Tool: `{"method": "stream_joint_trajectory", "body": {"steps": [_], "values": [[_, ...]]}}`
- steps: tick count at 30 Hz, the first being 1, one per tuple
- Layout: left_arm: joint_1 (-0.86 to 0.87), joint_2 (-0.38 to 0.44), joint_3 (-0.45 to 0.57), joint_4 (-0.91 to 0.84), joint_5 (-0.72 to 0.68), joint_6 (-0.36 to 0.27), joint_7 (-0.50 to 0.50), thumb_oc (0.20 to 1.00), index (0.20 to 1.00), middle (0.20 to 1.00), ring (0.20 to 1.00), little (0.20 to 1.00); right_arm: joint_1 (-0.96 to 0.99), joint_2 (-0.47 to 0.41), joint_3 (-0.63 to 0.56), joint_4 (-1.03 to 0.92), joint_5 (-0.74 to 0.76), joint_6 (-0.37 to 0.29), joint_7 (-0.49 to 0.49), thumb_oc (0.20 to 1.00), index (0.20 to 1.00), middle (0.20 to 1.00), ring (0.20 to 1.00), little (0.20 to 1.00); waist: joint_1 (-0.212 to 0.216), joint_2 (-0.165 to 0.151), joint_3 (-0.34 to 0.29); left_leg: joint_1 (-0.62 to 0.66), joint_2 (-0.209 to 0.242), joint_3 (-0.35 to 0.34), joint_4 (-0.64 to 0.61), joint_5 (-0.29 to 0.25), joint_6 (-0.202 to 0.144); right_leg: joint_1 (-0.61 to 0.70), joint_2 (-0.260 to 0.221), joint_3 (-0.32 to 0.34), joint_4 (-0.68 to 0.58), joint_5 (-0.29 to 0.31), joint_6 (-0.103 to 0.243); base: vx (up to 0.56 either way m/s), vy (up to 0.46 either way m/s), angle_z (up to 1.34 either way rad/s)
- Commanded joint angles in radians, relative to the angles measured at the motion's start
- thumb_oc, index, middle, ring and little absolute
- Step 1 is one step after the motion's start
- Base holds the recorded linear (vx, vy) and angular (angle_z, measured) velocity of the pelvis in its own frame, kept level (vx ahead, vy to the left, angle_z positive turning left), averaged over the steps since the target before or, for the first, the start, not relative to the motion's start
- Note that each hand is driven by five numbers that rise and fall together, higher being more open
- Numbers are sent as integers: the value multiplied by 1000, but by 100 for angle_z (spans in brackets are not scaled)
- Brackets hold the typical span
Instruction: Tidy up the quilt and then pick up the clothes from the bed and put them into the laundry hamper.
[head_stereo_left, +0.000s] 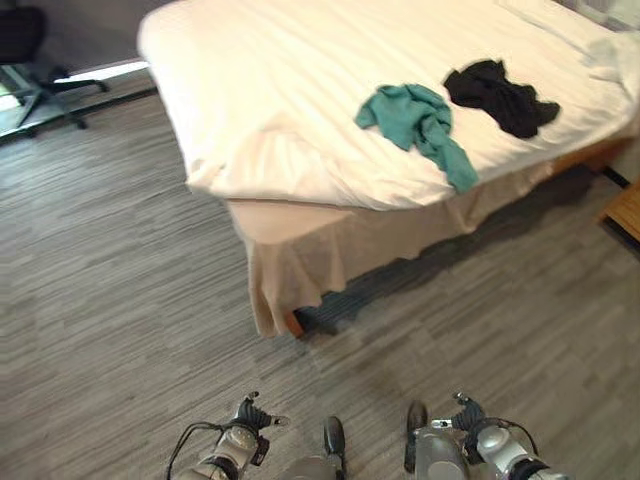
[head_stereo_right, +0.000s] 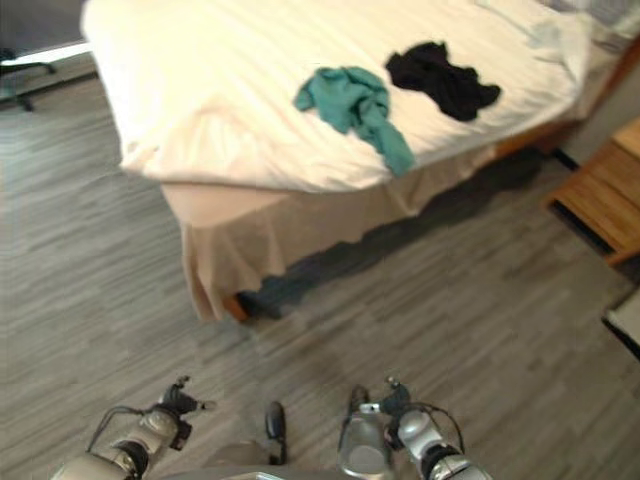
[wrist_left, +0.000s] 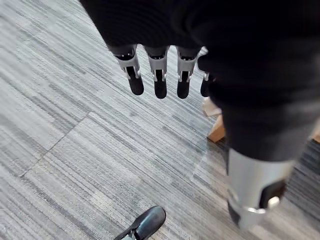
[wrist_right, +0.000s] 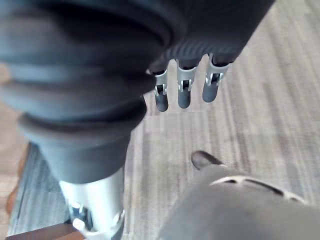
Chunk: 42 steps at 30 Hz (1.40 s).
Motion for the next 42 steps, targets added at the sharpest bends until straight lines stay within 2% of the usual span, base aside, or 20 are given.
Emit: {"method": "stream_joint_trajectory", "body": {"steps": [1, 3, 4, 5, 8, 10, 12, 13, 15, 19, 22, 23, 25, 27, 29, 30, 33, 34, 38, 42], "values": [[11, 20, -2, -8, 44, -16, 16, 1000, 1000, 1000, 1000, 1000, -6, -15, -9, 37, 4, 19, 1, 1000, 1000, 1000, 1000, 1000, -22, -41, 5, 68, 115, 97, 1, -86, -94, 52, -24, 50, -46, 97, 39, 348, -326, 85], [14, 25, 26, -16, 6, -21, 30, 1000, 1000, 1000, 1000, 1000, -2, -18, -10, 51, 5, 22, 9, 1000, 1000, 1000, 1000, 1000, -17, -41, -17, 98, 128, 81, 1, -91, -106, 80, -19, 30, -48, 105, 32, 458, -382, 126], [35, 16, 60, -31, -39, -33, 43, 1000, 1000, 1000, 1000, 1000, 19, -22, -2, 60, -4, 17, 17, 1000, 1000, 1000, 1000, 1000, -6, -32, -31, 90, 147, 57, 52, -101, -121, 117, -8, 6, -48, 80, 17, 383, -322, 92], [35, 16, 60, -32, -39, -32, 43, 1000, 1000, 1000, 1000, 1000, 19, -22, -2, 60, -4, 17, 17, 1000, 1000, 1000, 1000, 1000, -8, -31, -31, 88, 148, 55, 54, -103, -122, 118, -8, 3, -48, 80, 17, 272, -293, 52], [46, -20, 59, -94, -74, -57, 94, 1000, 1000, 1000, 1000, 1000, 13, -55, -40, 72, 33, 19, -5, 1000, 1000, 1000, 1000, 1000, 11, -32, -7, -40, 158, 51, 177, -58, -138, 171, -26, -96, -48, 36, -13, 30, -201, 77], [43, 70, 90, -187, -84, -75, 90, 1000, 1000, 1000, 1000, 1000, 15, -112, -78, 75, 75, -3, -14, 1000, 1000, 1000, 1000, 1000, 31, -15, 13, -115, 148, 71, 167, -11, -137, 190, -26, -142, -48, 21, -16, 23, -77, 117], [78, 159, 145, -417, -79, -105, 100, 1000, 1000, 1000, 1000, 1000, 34, -151, -108, 51, 81, -10, -10, 1000, 1000, 1000, 1000, 1000, 34, 14, 10, -83, 155, 92, 84, 3, -138, 201, -17, -164, -48, 13, -8, 116, 31, 66], [126, 243, 212, -616, -54, -130, 127, 1000, 1000, 1000, 1000, 1000, 54, -181, -129, 17, 88, -20, -2, 1000, 1000, 1000, 1000, 1000, 36, 24, 11, -65, 159, 85, 32, 17, -138, 193, -7, -159, -48, 18, -5, 75, 20, 17], [90, 346, 255, -787, -8, -149, 158, 1000, 1000, 1000, 1000, 1000, 56, -214, -148, -4, 99, -27, 8, 1000, 1000, 1000, 1000, 1000, 31, 24, 21, -77, 166, 88, 8, 30, -145, 157, -4, -158, -39, 28, -3, -30, 0, -6], [-29, 502, 297, -981, 60, -187, 230, 1000, 1000, 1000, 1000, 1000, 12, -244, -120, -13, 111, -37, 19, 1000, 1000, 1000, 1000, 1000, 26, 24, 36, -112, 180, 115, 10, 33, -146, 52, -16, -136, 24, 34, -1, -61, 22, -5], [-125, 550, 281, -1024, 72, -199, 259, 1000, 1000, 1000, 1000, 1000, -15, -238, -82, -17, 103, -38, 20, 1000, 1000, 1000, 1000, 1000, 19, 24, 50, -127, 181, 131, 11, 36, -147, 14, -20, -121, 37, 42, 4, -48, 26, -19], [-194, 576, 251, -1010, 83, -201, 272, 1000, 1000, 1000, 1000, 1000, -26, -230, -60, -21, 94, -38, 19, 1000, 1000, 1000, 1000, 1000, 13, 23, 54, -135, 181, 140, 9, 39, -147, -2, -20, -113, 37, 47, 7, -73, 31, -23], [-412, 640, 114, -940, 158, -165, 292, 1000, 1000, 1000, 1000, 1000, -67, -204, -4, -27, 77, -43, 11, 1000, 1000, 1000, 1000, 1000, -14, 21, 76, -159, 190, 163, 14, 41, -150, -53, -23, -90, 54, 57, 17, -93, 40, -23], [-631, 663, -29, -861, 207, -118, 309, 1000, 1000, 1000, 1000, 1000, -103, -177, 19, -30, 83, -46, -10, 1000, 1000, 1000, 1000, 1000, -32, 13, 104, -203, 197, 172, 47, 40, -151, -109, -28, -69, 81, 65, 21, -96, 6, -27], [-708, 664, -78, -840, 232, -100, 317, 1000, 1000, 1000, 1000, 1000, -112, -167, 24, -30, 87, -48, -18, 1000, 1000, 1000, 1000, 1000, -40, 10, 116, -218, 200, 174, 59, 38, -152, -125, -31, -66, 89, 68, 24, -59, -15, -33], [-848, 676, -180, -779, 300, -62, 326, 1000, 1000, 1000, 1000, 1000, -130, -160, 31, -30, 96, -51, -25, 1000, 1000, 1000, 1000, 1000, -54, 5, 139, -249, 206, 176, 82, 38, -156, -155, -35, -62, 96, 75, 29, -41, -21, -24], [-925, 674, -244, -728, 332, -37, 328, 1000, 1000, 1000, 1000, 1000, -143, -160, 26, -30, 108, -55, -31, 1000, 1000, 1000, 1000, 1000, -58, 0, 152, -272, 208, 173, 98, 38, -158, -172, -36, -64, 101, 79, 30, -31, -36, -12], [-1023, 657, -317, -648, 362, -11, 324, 1000, 1000, 1000, 1000, 1000, -168, -157, 29, -23, 132, -59, -39, 1000, 1000, 1000, 1000, 1000, -70, -1, 170, -305, 212, 173, 117, 39, -163, -196, -36, -62, 103, 86, 34, -16, -52, -15], [-1155, 671, -437, -563, 463, 46, 322, 1000, 1000, 1000, 1000, 1000, -142, -141, 33, -9, 148, -70, -43, 1000, 1000, 1000, 1000, 1000, -95, -3, 200, -371, 216, 175, 140, 43, -170, -248, -30, -63, 97, 102, 43, -18, -39, -10], [-1237, 648, -526, -459, 489, 72, 260, 1000, 1000, 1000, 1000, 1000, -133, -133, 39, -9, 171, -77, -34, 1000, 1000, 1000, 1000, 1000, -109, -2, 214, -411, 223, 178, 149, 47, -173, -289, -29, -70, 103, 105, 45, -12, -8, -8]]}}
